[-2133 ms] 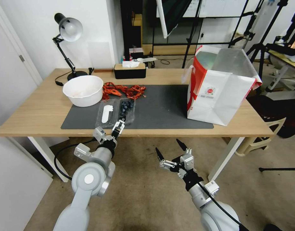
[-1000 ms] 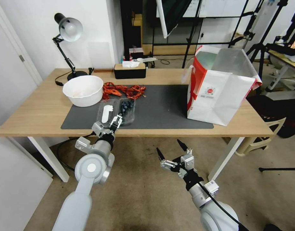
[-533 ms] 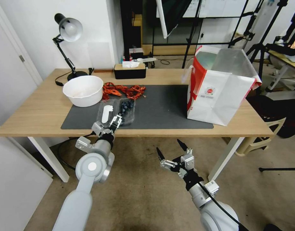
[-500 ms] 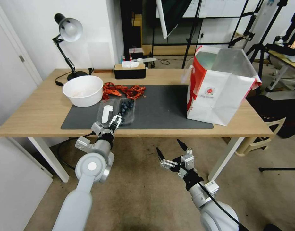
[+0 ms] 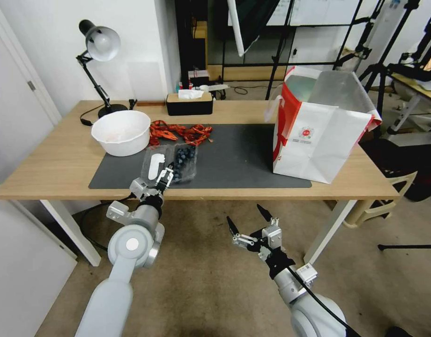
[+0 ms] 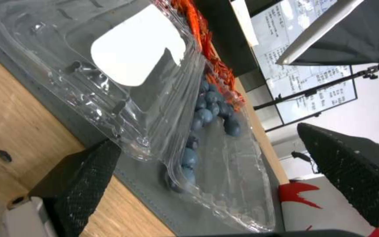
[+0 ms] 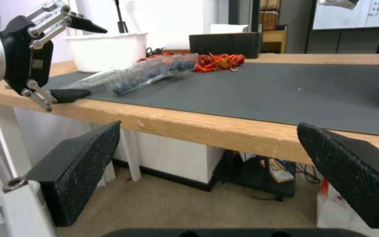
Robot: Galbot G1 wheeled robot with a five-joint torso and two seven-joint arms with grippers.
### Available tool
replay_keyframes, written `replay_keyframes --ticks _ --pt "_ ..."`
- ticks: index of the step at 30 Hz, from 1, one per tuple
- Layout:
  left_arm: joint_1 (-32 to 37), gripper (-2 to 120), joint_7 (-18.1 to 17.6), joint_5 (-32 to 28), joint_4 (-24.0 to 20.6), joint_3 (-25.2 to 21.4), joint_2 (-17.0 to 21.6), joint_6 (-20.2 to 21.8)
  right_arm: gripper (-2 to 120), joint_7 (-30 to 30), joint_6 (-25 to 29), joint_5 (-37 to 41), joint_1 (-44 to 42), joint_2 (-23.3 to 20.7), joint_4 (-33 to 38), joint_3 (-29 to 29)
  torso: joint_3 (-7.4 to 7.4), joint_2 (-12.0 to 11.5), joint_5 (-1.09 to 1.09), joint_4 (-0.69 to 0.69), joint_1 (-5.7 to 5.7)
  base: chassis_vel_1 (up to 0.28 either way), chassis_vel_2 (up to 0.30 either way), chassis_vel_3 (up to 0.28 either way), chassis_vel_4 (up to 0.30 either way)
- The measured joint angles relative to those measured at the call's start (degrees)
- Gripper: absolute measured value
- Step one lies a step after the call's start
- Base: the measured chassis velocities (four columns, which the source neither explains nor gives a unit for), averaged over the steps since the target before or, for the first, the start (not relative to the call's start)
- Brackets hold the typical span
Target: Close the takeout container lid, then place the container into the takeout bag.
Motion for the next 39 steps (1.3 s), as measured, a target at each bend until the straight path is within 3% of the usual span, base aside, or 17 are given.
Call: replay_keyframes --ticks 14,21,26,33,39 --pt "0.2 100 6.1 6.1 -0.3 0.2 1.0 -3.7 100 -0.2 0.0 -0.5 -0.5 0.4 0.6 -0.1 0.00 0.0 0.01 0.00 0.01 0.000 0.000 0.000 0.000" --pt "-0.1 100 13.3 15.8 0.6 0.4 2.1 -7.3 100 -0.2 0.0 -1.1 -1.0 0.6 1.0 -0.2 0.00 0.0 0.01 -0.01 0.01 0.000 0.000 0.000 0.000" --pt "-1.0 100 16.7 16.0 0.7 0.5 2.3 -7.9 100 -0.2 0.0 -1.3 -1.3 0.5 1.2 -0.1 0.00 0.0 0.01 -0.01 0.00 0.000 0.000 0.000 0.000" --pt "-2.2 100 21.8 13.2 0.6 2.2 2.8 -5.4 100 0.0 0.0 -1.4 -1.7 0.4 1.3 0.2 -0.01 0.0 0.01 -0.01 0.01 0.000 0.000 0.000 0.000" --pt "-4.0 100 24.3 6.8 1.5 4.2 4.1 1.6 100 0.2 0.1 -1.5 -1.9 0.4 1.4 0.3 0.00 0.0 0.01 -0.01 0.00 0.000 0.000 0.000 0.000"
